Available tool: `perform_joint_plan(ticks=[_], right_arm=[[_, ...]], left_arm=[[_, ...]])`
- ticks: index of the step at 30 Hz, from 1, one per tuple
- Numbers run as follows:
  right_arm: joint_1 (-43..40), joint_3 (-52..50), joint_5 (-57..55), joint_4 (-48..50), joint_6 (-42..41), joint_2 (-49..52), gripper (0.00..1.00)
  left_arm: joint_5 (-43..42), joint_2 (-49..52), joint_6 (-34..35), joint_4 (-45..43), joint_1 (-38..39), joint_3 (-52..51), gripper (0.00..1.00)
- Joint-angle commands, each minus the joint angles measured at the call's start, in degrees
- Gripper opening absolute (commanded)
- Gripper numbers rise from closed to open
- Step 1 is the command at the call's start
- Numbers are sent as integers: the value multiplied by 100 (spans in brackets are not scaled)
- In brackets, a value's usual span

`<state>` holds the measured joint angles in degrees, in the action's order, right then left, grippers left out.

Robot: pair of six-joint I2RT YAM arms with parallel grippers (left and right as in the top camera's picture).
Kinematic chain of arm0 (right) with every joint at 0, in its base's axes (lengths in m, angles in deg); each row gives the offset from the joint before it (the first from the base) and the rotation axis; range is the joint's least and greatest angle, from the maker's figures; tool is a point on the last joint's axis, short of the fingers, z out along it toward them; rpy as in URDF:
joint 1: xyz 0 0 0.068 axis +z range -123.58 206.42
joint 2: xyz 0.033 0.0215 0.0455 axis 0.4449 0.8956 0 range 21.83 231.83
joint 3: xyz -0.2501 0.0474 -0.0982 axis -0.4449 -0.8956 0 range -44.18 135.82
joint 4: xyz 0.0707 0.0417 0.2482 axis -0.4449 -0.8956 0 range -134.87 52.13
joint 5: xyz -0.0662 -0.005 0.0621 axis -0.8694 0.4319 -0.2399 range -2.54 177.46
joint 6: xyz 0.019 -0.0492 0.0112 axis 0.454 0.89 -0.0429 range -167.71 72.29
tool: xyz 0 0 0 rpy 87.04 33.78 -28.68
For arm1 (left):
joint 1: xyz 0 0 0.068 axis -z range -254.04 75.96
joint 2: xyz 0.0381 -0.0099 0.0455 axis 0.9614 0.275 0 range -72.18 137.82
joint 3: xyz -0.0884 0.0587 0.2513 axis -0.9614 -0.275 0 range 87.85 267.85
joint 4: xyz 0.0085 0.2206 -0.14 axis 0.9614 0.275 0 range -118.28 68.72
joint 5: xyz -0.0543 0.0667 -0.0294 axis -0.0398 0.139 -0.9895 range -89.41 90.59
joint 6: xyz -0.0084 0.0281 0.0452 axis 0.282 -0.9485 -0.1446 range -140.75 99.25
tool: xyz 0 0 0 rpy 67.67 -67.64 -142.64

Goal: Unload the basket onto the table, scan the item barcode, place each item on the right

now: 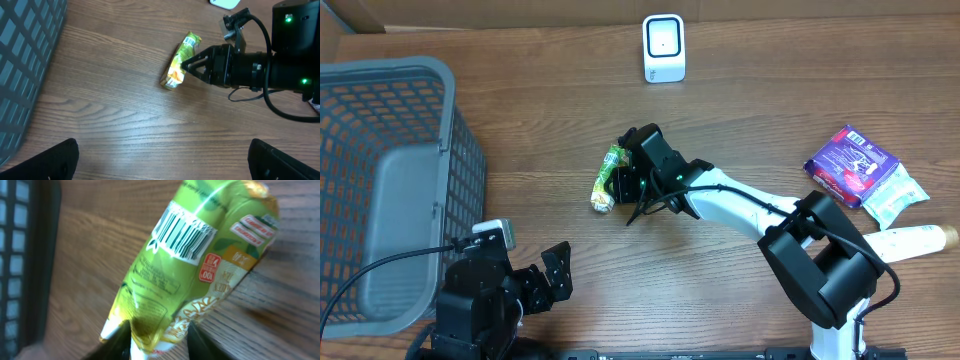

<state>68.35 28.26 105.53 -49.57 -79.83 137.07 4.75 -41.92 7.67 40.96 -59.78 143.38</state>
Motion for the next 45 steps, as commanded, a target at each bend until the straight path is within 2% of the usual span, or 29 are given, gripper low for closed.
perform_joint_plan(ticks=[1, 7, 13, 19, 26, 33, 40, 45], right_arm=[[-52, 389, 280, -197, 116, -140, 52], [-24, 573, 256, -415, 203, -179, 75], [146, 564, -699, -487, -551, 81, 76], [282, 564, -901, -243, -890, 352, 73], [376, 557, -905, -258, -1403, 570, 60], [380, 551, -955, -730, -1416, 577, 37], [382, 468, -1207, -968, -1342, 577, 28], [404, 468, -1204, -962, -605, 608, 28]], left_arm=[[72, -33, -9, -4, 2, 4, 100], [72, -33, -11, -4, 2, 4, 100], [72, -33, -11, -4, 2, 4, 100], [72, -33, -11, -4, 2, 4, 100], [72, -33, -11, -4, 2, 4, 100], [72, -33, -11, -4, 2, 4, 99], [72, -33, -11, -4, 2, 4, 100], [72, -33, -11, -4, 2, 4, 100]])
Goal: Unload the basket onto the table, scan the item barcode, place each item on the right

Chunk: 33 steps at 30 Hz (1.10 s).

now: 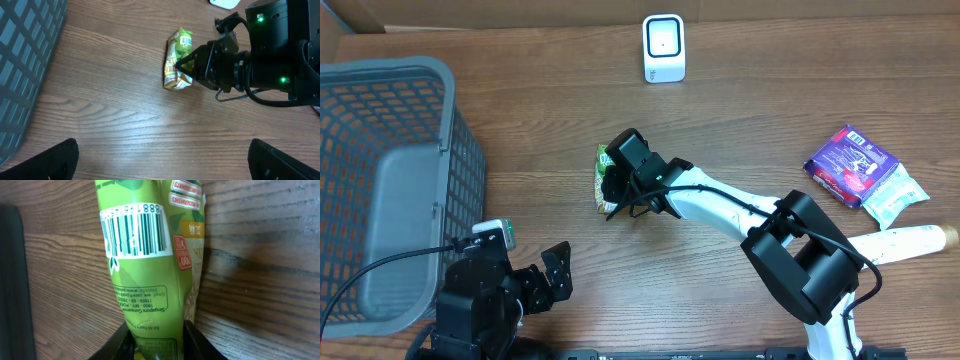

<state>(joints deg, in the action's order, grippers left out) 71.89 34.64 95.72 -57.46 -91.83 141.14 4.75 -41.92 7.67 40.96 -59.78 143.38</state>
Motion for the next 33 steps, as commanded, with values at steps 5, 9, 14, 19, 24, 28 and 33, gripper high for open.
perform_joint_plan(ticks=[5, 9, 14, 19, 24, 28, 33], right_arm=[[-4, 166, -223, -503, 1364, 96, 18], [-179, 540, -221, -1106, 2063, -186, 10], [-446, 667, -323, -1722, 3298, -719, 8], [-678, 667, -1377, -2315, 3792, -1008, 8], [-852, 664, -2124, -2406, 3888, -916, 8], [-885, 662, -2411, -2334, 3969, -767, 4], [-885, 664, -2404, -2166, 3880, -752, 4]], left_arm=[[72, -33, -11, -4, 2, 4, 100], [72, -33, -11, -4, 2, 4, 99], [72, -33, -11, -4, 2, 4, 100], [72, -33, -11, -4, 2, 4, 99], [74, -33, -11, -4, 2, 4, 100], [72, -33, -9, -4, 2, 4, 100], [72, -33, -11, -4, 2, 4, 100]])
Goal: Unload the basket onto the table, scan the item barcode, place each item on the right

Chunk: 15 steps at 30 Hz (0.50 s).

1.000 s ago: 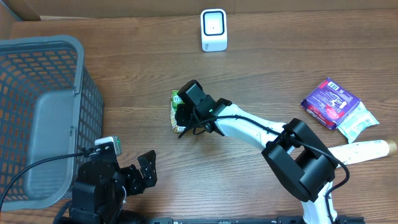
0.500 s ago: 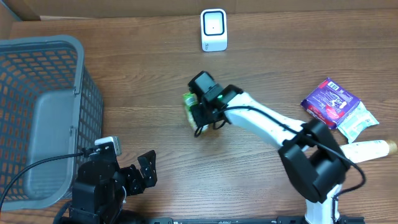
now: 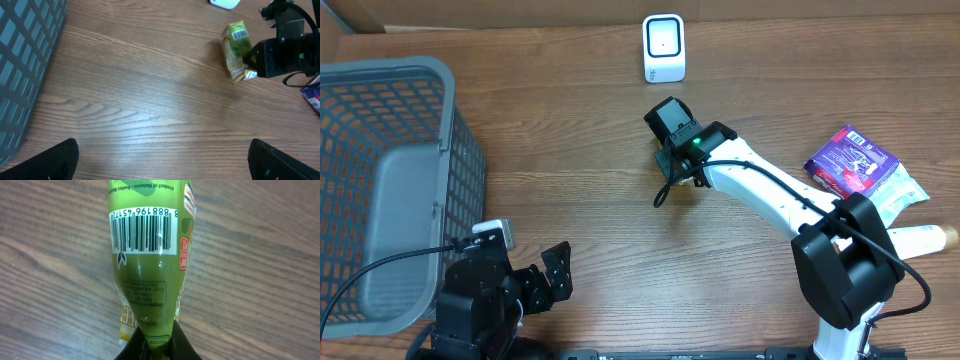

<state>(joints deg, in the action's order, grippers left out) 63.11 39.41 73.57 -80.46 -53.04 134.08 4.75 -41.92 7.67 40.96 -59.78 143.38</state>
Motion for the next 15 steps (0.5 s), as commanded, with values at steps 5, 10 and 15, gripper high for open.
perform_joint_plan(ticks=[5, 10, 15], right_arm=[[-72, 190, 848, 131, -236, -240, 4], [-315, 190, 1705, 63, -186, -1056, 4], [-494, 190, 1976, -87, 87, -1797, 4]], left_arm=[[72, -33, -9, -4, 2, 4, 100], [72, -33, -11, -4, 2, 4, 100], [72, -33, -11, -4, 2, 4, 100]])
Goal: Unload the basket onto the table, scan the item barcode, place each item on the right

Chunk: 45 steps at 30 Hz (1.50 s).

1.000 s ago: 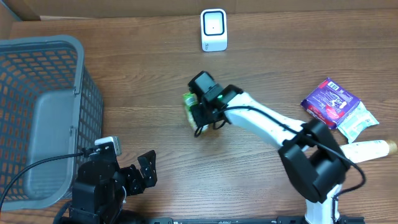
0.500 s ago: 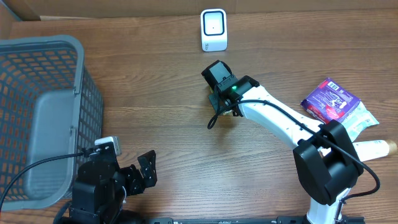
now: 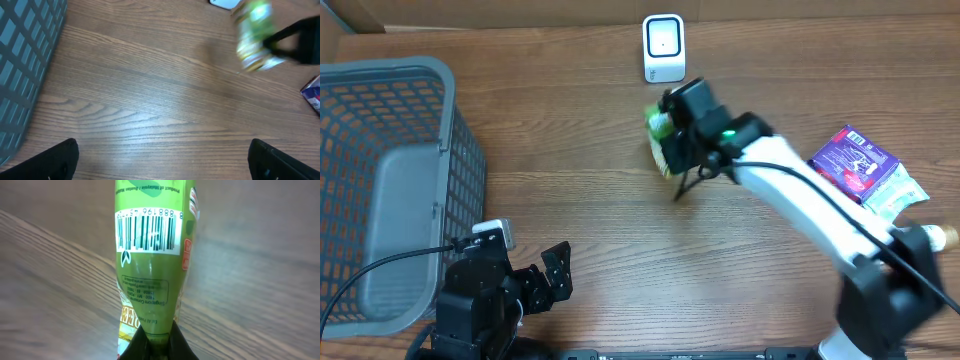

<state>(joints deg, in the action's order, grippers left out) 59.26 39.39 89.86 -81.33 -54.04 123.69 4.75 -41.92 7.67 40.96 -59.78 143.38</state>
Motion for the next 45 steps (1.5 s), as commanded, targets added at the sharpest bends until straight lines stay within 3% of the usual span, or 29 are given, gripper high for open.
perform_joint_plan(ticks=[1, 6, 13, 18, 25, 30, 33, 39, 45], right_arm=[[-118, 192, 271, -76, 212, -782, 4], [-105, 52, -710, -411, 116, -592, 4], [101, -717, -2715, 225, -616, 129, 4], [400, -739, -3880, 289, -608, 664, 4], [708, -739, -3486, 492, -557, 1086, 4], [1032, -739, -3442, 433, -420, 1226, 20], [1388, -739, -3462, 531, -214, 1226, 46], [1818, -737, -3491, 584, -223, 1226, 73], [1626, -503, -3353, 450, -748, 1080, 83]], left_arm=[[74, -33, -11, -4, 2, 4, 99], [72, -33, -11, -4, 2, 4, 100], [72, -33, -9, -4, 2, 4, 99], [72, -33, -11, -4, 2, 4, 99], [72, -33, -11, -4, 2, 4, 100], [72, -33, -9, -4, 2, 4, 100], [72, -33, -11, -4, 2, 4, 99], [72, -33, -11, -4, 2, 4, 100], [72, -33, -9, -4, 2, 4, 100]])
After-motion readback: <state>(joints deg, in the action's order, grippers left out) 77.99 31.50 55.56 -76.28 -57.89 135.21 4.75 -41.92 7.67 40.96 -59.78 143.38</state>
